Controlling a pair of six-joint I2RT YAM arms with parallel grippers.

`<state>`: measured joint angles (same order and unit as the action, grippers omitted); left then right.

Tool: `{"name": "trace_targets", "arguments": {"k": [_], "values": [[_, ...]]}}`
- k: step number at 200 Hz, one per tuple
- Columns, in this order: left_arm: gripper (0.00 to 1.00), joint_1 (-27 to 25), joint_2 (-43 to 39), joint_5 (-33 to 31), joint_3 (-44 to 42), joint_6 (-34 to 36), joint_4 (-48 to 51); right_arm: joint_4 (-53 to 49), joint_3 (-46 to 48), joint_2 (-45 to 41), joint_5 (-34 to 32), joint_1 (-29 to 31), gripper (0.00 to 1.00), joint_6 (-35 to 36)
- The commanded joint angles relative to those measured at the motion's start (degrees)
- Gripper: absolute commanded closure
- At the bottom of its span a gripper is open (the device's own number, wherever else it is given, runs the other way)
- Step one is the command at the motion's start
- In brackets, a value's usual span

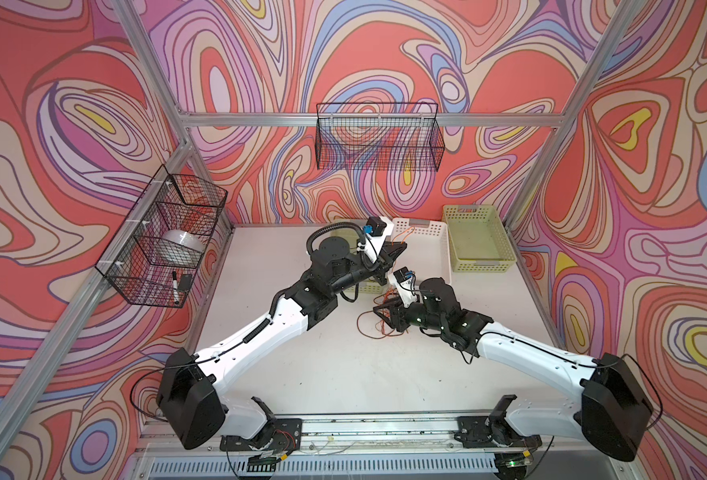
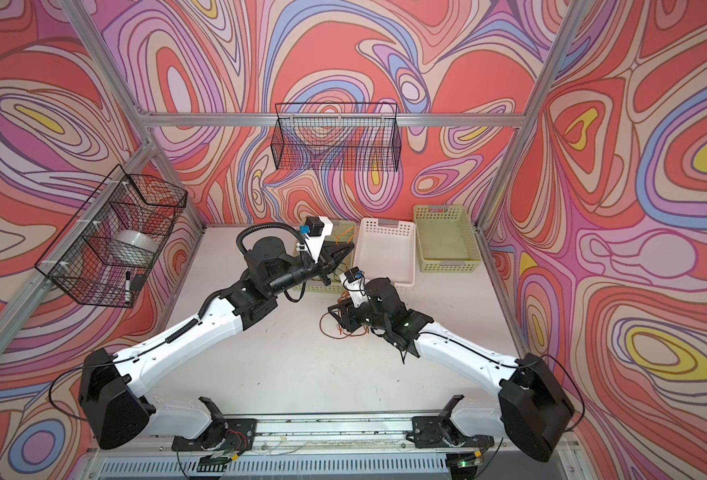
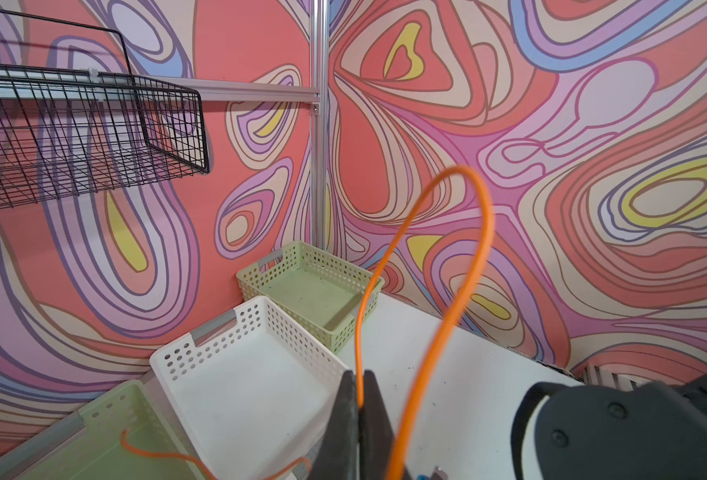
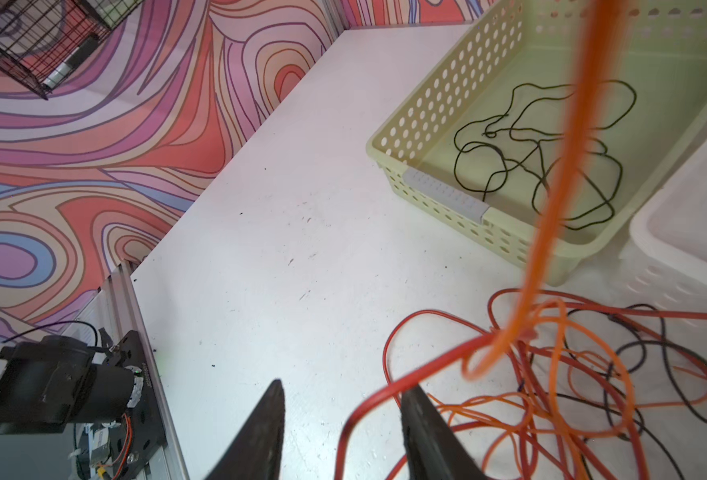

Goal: Untangle the cables
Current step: 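Raise the left gripper high, drawing the orange wire free of the tangle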

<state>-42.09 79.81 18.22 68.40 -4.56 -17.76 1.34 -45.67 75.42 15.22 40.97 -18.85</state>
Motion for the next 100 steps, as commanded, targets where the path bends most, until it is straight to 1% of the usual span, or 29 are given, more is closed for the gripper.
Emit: {"name": "trace_targets", "arguments": {"k": [1, 20, 32, 52, 79, 100], "values": [[1.0, -0.6, -2.1, -1.3, -0.5, -0.3, -0.5, 2.4, -1.3, 2.7, -1.9, 0.5, 0.66, -4.0], [1.0, -0.7, -2.7, -2.5, 0.3, 0.4, 0.7, 5.8, 0.7, 3.1, -1.7, 0.5, 0.9, -6.1], [1.0, -0.7, -3.2, -3.2, 1.5, 1.6, 2.3, 8.3, 3.0, 3.0, -1.5, 0.5, 1.0, -7.0], [1.0, -0.6, -3.7, -4.0, 4.8, 4.4, 6.3, 10.6, 6.6, 3.2, -1.4, 0.4, 1.0, -8.3], [1.0, -0.5, -3.6, -3.9, 10.6, 8.4, 12.4, 10.2, 9.2, 4.5, -1.7, 0.3, 1.0, -7.8], [1.0, 1.0, -3.4, -3.0, 15.2, 10.2, 16.4, 12.0, 11.9, 5.8, -1.4, -0.2, 1.0, -9.4]]}}
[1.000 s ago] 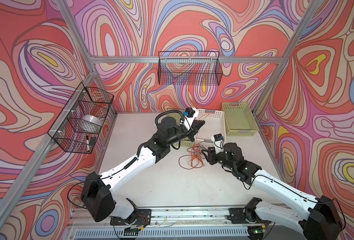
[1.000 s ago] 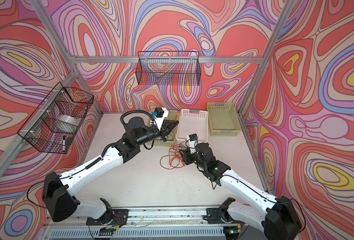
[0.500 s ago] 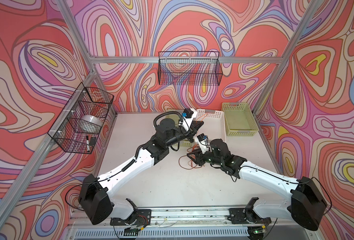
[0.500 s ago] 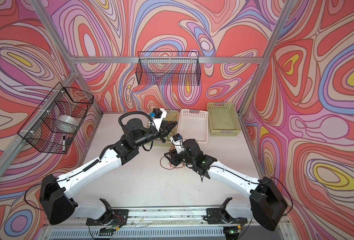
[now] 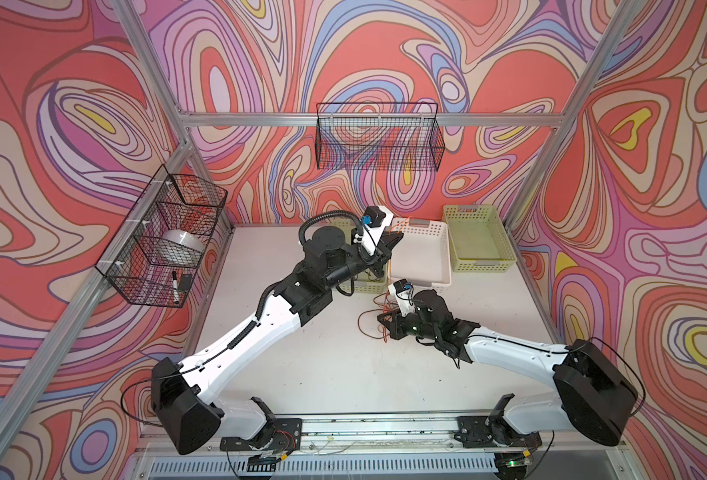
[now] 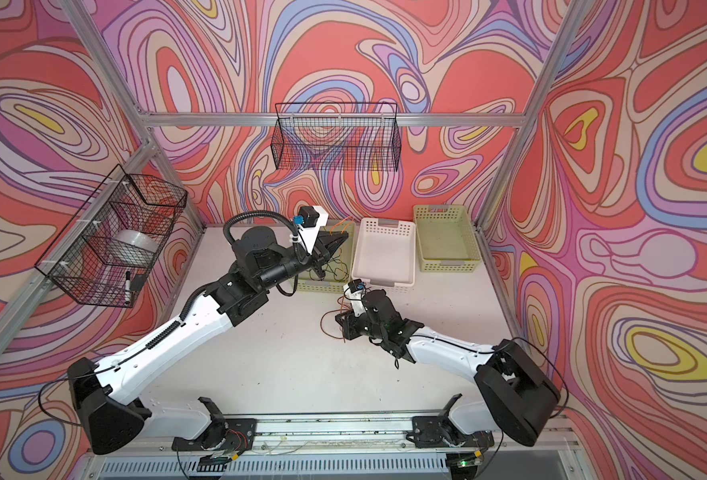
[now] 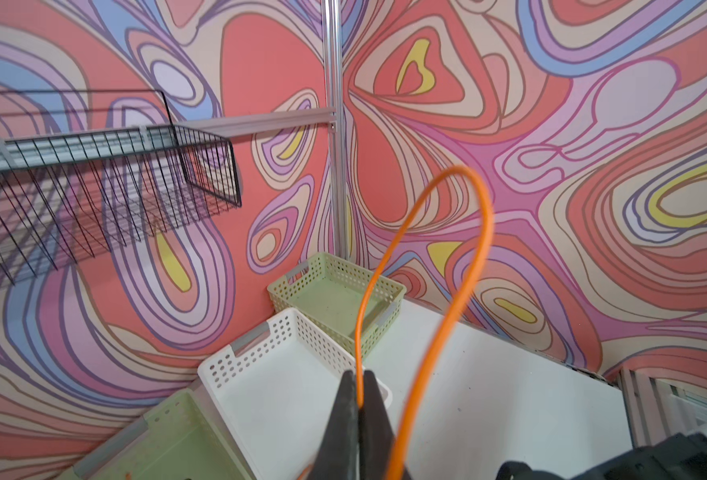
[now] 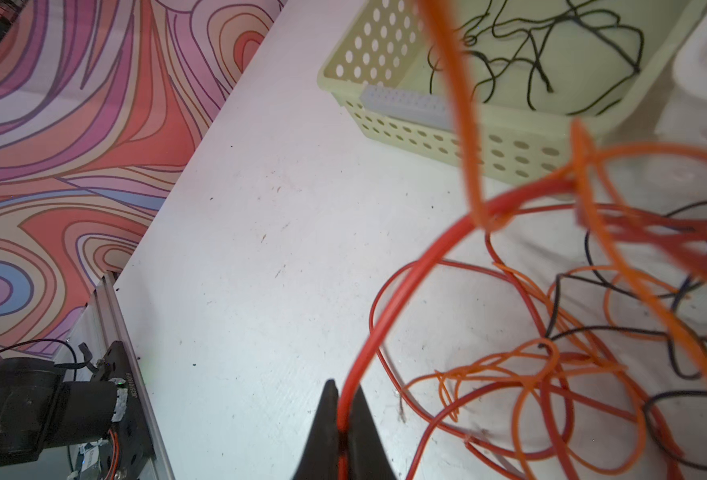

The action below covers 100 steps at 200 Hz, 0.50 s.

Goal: Untangle the cables
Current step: 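Raise the left gripper high, drawing the orange wire free of the tangle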

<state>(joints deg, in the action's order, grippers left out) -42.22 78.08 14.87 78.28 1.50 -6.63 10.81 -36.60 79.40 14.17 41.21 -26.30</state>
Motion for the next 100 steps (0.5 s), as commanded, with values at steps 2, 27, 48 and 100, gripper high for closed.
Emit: {"name": "trace_targets", "arguments": {"k": [2, 27, 48, 100], "values": [[1.0, 1.3, -1.7, 0.4, 5.7, 4.2, 5.7, 2.7, 3.2, 1.9, -0.3, -0.5, 1.0, -2.2], [1.0, 4.3, -1.8, 2.3, 9.3, 4.5, 7.7, 4.8, 5.6, 3.5, 0.5, -1.1, 1.0, -3.6], [1.0, 6.7, -1.6, 4.2, 12.6, 4.6, 9.3, 5.3, 6.1, 6.4, 1.6, -1.3, 1.0, -4.4], [1.0, 10.4, -1.3, 4.3, 18.3, 9.0, 12.0, 7.2, 7.0, 11.9, 2.8, -1.6, 1.0, -5.7]]}}
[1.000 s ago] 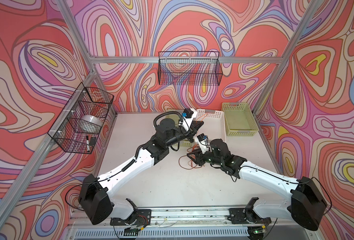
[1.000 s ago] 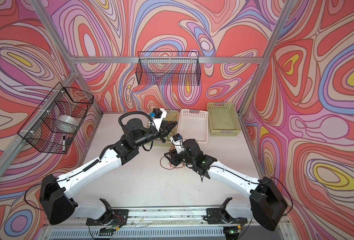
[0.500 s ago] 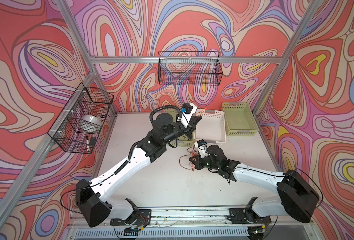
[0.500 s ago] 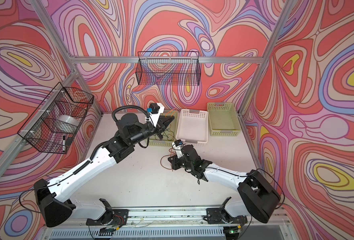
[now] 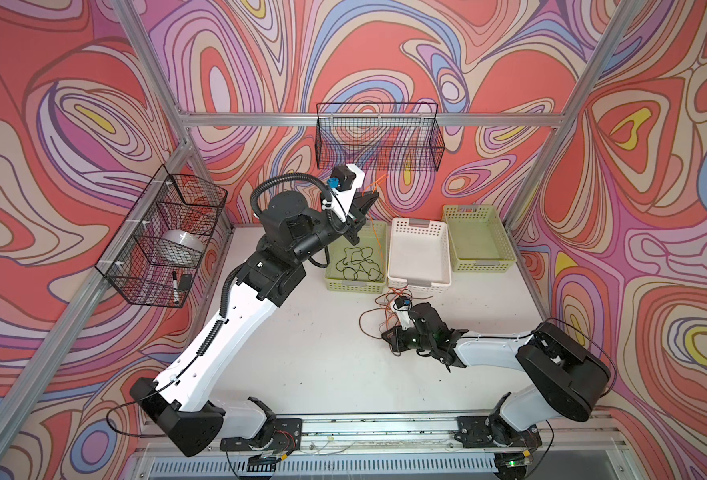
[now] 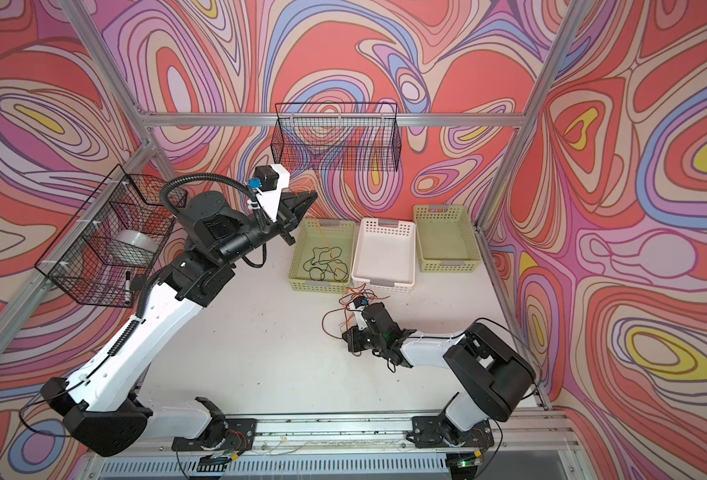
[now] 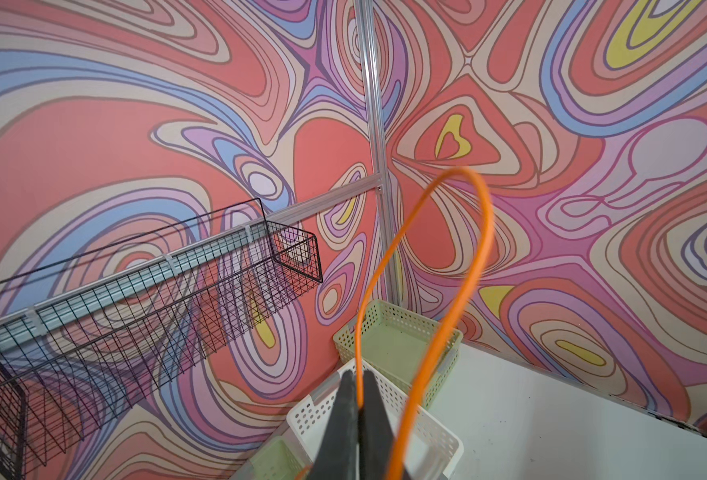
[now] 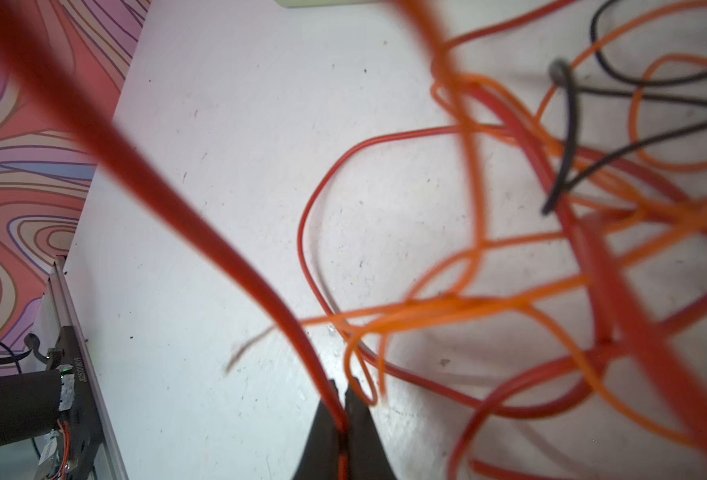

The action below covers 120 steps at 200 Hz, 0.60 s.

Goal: Untangle the cables
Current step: 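Raise the left gripper high, drawing the orange wire free of the tangle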

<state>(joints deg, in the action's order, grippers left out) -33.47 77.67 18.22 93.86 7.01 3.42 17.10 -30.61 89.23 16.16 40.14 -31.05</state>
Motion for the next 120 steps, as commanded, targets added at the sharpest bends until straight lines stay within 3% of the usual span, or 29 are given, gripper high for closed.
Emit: {"name": "trace_targets", "arguments": {"k": [1, 120], "values": [[1.0, 1.8, -0.8, 1.0, 2.8, 3.5, 2.0, 0.9, 1.0, 2.2, 0.8, -0.5, 1.0, -1.0], [1.0, 11.1, 3.2, 2.5, 15.1, 7.6, 5.2, -0.2, 1.8, 8.4, 0.8, -1.6, 1.0, -1.8]]}}
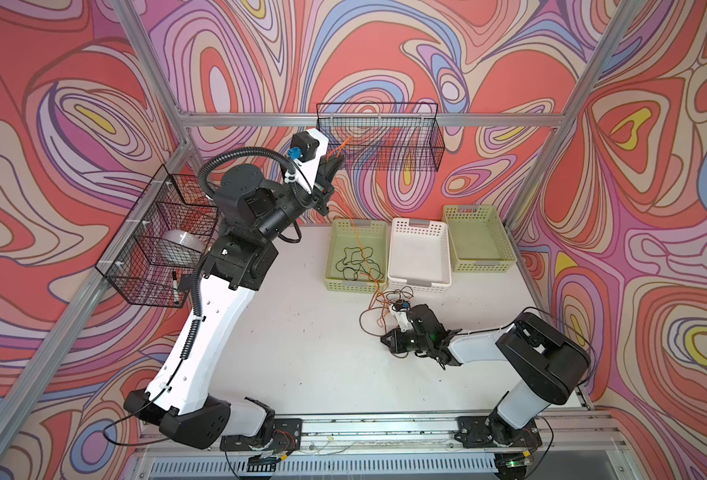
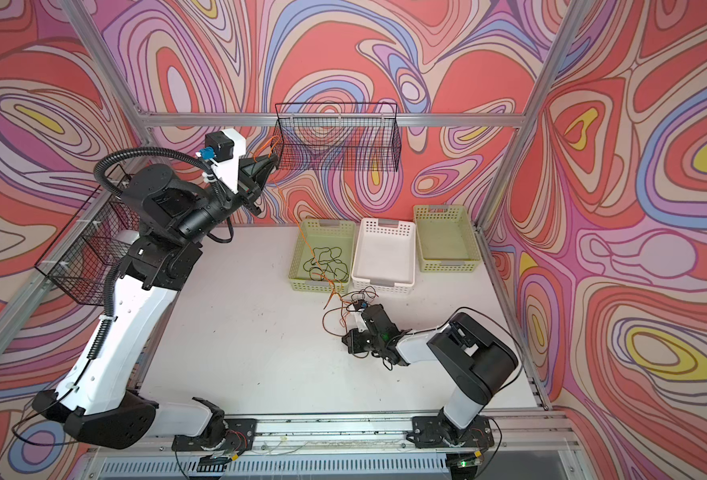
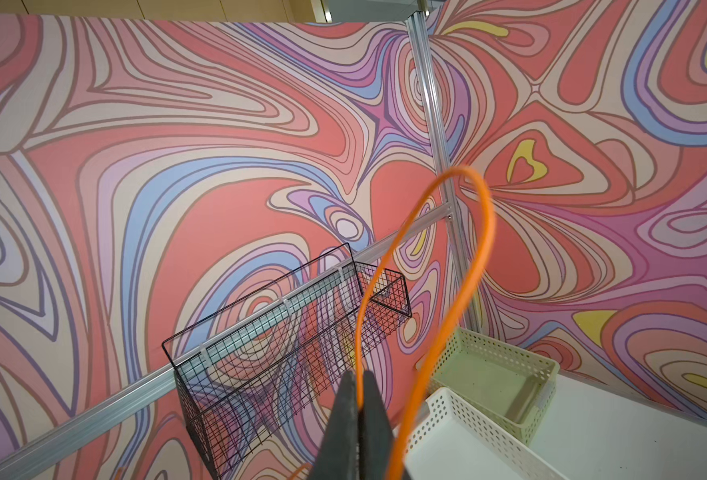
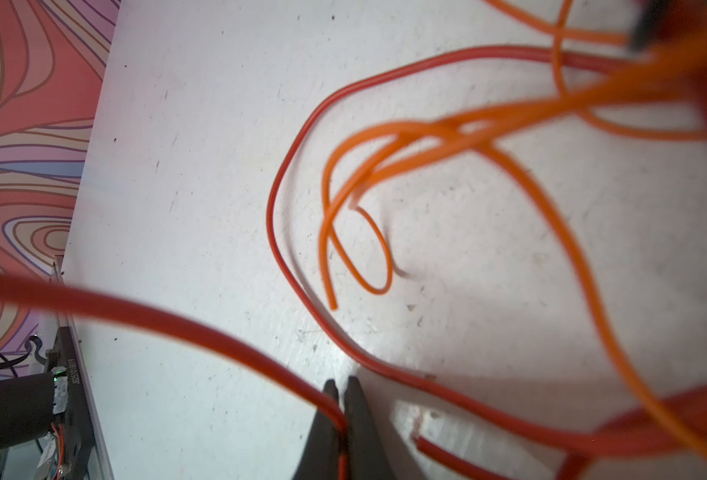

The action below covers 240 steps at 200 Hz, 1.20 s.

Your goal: Untangle the cables

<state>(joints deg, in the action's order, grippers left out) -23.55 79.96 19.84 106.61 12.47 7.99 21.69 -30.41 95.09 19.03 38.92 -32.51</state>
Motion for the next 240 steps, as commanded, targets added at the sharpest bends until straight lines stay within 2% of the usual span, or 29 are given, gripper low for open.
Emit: {"name": "trace_targets", "arguments": {"k": [1, 107, 132, 159, 182, 207, 240], "values": [[1.0, 1.3, 0.9, 0.9, 2.5, 2.2, 0.6, -4.8, 1.6, 2.6, -2.1, -0.4, 1.0, -0.3], [1.0, 13.4, 3.9, 2.3, 10.6, 0.8, 5.0, -10.2, -1.7, 3.5, -5.6, -0.6, 1.0, 2.9], [1.0, 13.7, 3.1, 5.0, 7.9, -0.7, 4.8, -11.1, -2.5, 0.1, -7.1, -0.6, 1.0, 4.8], [1.0, 14.7, 2.6, 1.1, 6.1, 0.5, 6.0, -16.3, -3.8, -3.3, -11.7, -1.0, 1.0, 6.7], [1.0, 17.9, 3.0, 1.7, 5.9, -1.7, 6.8, -17.9, -3.1, -7.0, -13.4, -2.5, 1.0, 6.4], [1.0, 18.7, 0.5, 1.7, -2.0, -3.9, 7.6, -24.7, -6.7, -9.8, -16.5, -2.5, 1.0, 10.6], [1.0, 18.9, -7.3, -0.8, -26.3, -10.5, -4.8, -32.4, -10.9, -10.8, -21.6, -2.5, 1.0, 15.5]]}}
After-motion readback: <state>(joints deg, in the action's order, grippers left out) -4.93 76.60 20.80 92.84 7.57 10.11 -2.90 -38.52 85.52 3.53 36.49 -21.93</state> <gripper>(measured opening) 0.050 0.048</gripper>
